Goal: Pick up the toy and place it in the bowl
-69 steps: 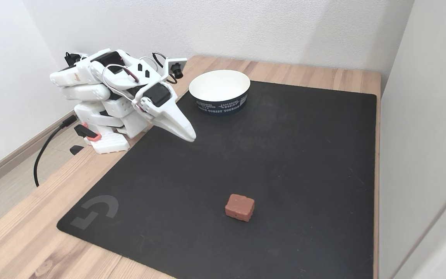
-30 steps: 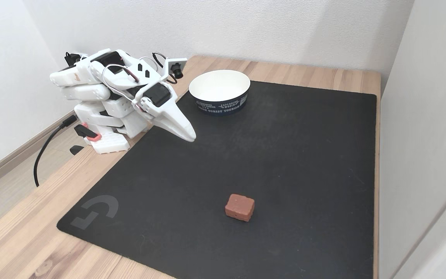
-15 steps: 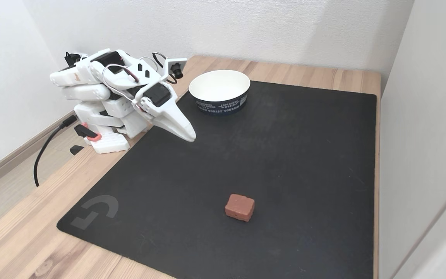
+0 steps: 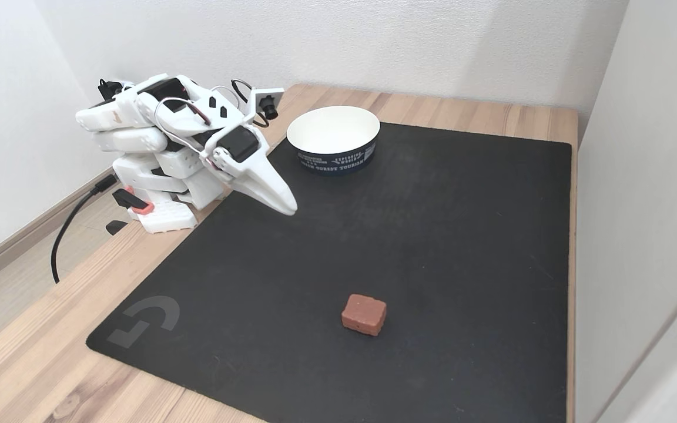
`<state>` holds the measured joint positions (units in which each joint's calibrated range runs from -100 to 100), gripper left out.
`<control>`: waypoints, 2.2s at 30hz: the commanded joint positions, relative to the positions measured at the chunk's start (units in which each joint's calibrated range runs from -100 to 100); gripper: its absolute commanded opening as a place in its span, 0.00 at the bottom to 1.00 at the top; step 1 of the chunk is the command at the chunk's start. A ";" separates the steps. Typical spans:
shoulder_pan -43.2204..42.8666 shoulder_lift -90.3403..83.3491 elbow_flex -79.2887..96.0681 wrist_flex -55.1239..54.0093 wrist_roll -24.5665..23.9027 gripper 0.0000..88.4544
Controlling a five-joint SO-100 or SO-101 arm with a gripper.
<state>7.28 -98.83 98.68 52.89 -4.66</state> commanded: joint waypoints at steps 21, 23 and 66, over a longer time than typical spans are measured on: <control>0.45 -0.50 0.60 0.79 0.12 0.03; 0.45 -0.42 0.51 0.79 0.22 0.03; 10.74 66.86 -64.38 0.54 0.22 0.03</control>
<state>17.52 -38.97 41.99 55.51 -4.76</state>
